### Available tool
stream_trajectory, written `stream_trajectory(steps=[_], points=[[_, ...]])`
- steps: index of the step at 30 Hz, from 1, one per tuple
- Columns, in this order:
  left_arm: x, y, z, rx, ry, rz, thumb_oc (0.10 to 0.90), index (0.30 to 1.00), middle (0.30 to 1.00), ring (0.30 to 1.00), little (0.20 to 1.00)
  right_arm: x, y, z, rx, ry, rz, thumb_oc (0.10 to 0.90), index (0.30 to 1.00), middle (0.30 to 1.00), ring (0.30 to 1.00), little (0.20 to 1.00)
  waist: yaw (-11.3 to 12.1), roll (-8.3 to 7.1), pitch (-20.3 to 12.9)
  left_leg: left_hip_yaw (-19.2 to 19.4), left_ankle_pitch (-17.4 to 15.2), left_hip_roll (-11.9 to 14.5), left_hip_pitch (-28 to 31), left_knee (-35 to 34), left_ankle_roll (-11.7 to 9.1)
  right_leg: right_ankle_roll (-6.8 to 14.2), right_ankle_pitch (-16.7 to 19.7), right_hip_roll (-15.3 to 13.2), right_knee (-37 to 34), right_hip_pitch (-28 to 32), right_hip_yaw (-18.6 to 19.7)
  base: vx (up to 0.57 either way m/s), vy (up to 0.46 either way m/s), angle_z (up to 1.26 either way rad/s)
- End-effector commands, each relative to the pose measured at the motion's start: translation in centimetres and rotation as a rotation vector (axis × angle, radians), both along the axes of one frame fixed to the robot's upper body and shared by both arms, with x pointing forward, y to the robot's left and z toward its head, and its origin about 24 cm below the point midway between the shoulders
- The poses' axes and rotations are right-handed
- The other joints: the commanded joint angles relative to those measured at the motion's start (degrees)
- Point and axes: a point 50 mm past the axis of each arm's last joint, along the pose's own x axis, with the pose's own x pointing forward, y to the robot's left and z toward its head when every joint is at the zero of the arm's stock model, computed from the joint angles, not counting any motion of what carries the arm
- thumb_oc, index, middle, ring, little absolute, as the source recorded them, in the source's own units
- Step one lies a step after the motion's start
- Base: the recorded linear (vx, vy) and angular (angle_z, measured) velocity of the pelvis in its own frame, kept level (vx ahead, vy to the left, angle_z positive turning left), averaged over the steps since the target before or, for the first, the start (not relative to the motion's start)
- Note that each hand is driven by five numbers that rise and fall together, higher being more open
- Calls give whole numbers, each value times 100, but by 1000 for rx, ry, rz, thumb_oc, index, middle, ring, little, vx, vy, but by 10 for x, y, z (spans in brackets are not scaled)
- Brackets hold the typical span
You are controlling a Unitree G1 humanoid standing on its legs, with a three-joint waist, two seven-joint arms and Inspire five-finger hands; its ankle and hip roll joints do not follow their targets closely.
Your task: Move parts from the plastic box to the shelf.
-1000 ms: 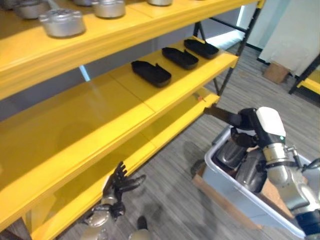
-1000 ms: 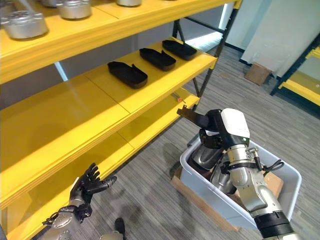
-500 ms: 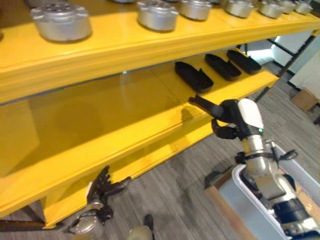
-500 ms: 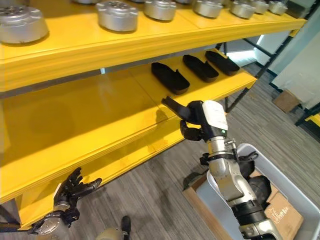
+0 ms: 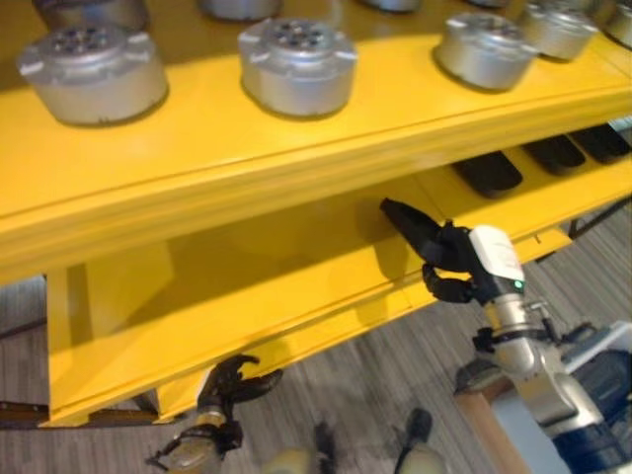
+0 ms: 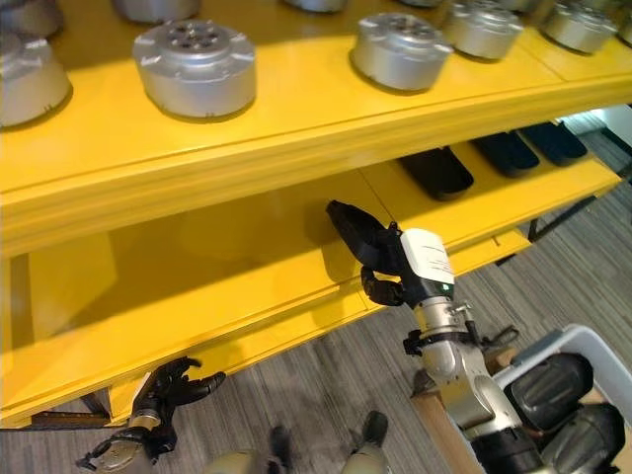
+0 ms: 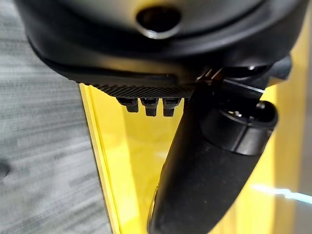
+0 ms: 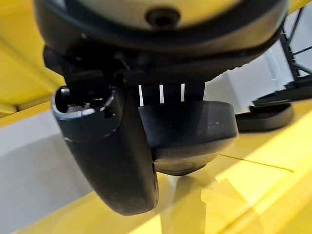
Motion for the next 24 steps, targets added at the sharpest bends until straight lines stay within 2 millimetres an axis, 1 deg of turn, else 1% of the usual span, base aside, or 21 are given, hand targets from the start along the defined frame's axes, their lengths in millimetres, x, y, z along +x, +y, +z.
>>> stream_trajectory(steps=[1,2,4,6,7,8,9,11,12,13,15,24], points=[[48,9,60,59,-340,5,900,1000,1000,1000,1000,15,-9,72,9,-329,-16,400,300,300,300,300,348,-281,-586,-818,196,602,600,-794,-742,72,351,339,101,304,-276,264,-337,90],[45,8,55,43,-323,7,900,1000,1000,1000,1000,15,-9,70,15,-316,-8,400,300,300,300,300,350,-326,-693,-913,199,687,678,-818,-807,83,230,444,109,437,-374,304,-436,101],[36,7,51,17,-305,8,900,1000,1000,1000,1000,15,-12,72,21,-305,8,400,300,300,300,300,323,-289,-814,-1046,275,1024,728,-868,-978,-41,-158,720,216,639,-645,213,-407,118],[34,7,50,7,-298,5,900,1000,1000,1000,1000,14,-13,73,25,-309,12,400,300,300,300,300,294,-244,-849,-1125,326,1183,692,-883,-1052,-128,-376,861,247,685,-741,83,-250,66],[33,6,49,-1,-295,8,900,1000,1000,1000,1000,14,-12,75,34,-314,23,400,300,300,300,300,286,-230,-876,-1156,375,1303,691,-909,-1104,-188,-512,969,307,694,-781,56,-177,14],[33,6,49,-1,-295,8,900,1000,1000,1000,1000,14,-12,75,34,-314,23,400,300,300,300,300,282,-224,-879,-1160,377,1311,691,-914,-1109,-193,-520,976,314,692,-786,62,-195,0],[32,7,49,-3,-295,13,900,1000,1000,1000,1000,14,-12,76,37,-321,31,400,300,300,300,300,280,-204,-899,-1167,431,1397,690,-935,-1149,-247,-618,1068,367,697,-783,40,-122,-10],[32,6,49,-6,-295,11,900,1000,1000,1000,1000,14,-11,77,39,-323,37,400,300,300,300,300,278,-179,-907,-1193,459,1446,693,-959,-1171,-281,-670,1131,403,685,-770,35,-119,-5],[32,7,49,-7,-294,18,900,1000,1000,1000,1000,15,-9,80,44,-330,52,400,300,300,300,300,291,-157,-904,-1204,517,1520,698,-983,-1210,-331,-763,1228,459,683,-756,18,-79,14],[32,7,49,-8,-294,19,900,1000,1000,1000,1000,15,-8,80,44,-330,52,400,300,300,300,300,289,-152,-904,-1205,519,1526,700,-988,-1214,-335,-767,1234,463,682,-758,25,-133,14],[30,5,46,-21,-282,22,900,1000,1000,1000,1000,18,-3,84,51,-336,81,400,300,300,300,300,311,-120,-928,-1198,591,1633,706,-1009,-1271,-411,-844,1371,438,736,-757,19,-121,-8],[24,0,41,-54,-264,11,900,1000,1000,1000,1000,22,7,87,57,-335,131,400,300,300,300,300,377,-30,-986,-1218,708,1825,721,-1020,-1417,-528,-955,1584,294,943,-857,9,-62,-8]])
